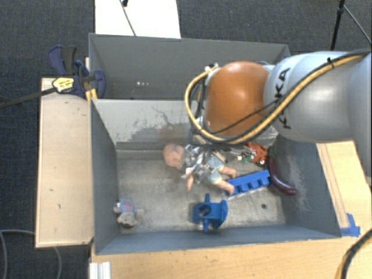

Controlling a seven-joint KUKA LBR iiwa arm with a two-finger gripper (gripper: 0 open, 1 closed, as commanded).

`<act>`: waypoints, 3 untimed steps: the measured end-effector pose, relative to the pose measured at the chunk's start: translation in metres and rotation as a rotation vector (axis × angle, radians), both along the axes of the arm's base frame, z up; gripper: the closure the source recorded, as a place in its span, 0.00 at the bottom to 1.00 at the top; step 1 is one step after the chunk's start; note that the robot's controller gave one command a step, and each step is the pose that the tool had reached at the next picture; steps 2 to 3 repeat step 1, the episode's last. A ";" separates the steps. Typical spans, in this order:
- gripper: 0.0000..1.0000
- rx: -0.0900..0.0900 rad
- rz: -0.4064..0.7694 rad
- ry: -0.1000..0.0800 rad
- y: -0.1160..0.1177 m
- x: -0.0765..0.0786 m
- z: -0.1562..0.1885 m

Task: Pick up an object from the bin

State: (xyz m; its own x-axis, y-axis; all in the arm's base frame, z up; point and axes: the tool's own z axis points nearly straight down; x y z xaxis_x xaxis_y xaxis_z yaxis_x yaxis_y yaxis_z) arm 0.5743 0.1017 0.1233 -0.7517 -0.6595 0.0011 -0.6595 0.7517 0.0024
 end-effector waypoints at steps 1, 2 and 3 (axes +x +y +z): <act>1.00 0.000 -0.068 -0.001 -0.021 -0.054 0.085; 1.00 0.000 -0.068 -0.001 -0.021 -0.054 0.085; 1.00 0.000 -0.068 -0.001 -0.021 -0.054 0.085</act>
Offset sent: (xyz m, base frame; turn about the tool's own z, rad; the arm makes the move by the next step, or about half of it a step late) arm 0.0000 0.0000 0.0000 0.0000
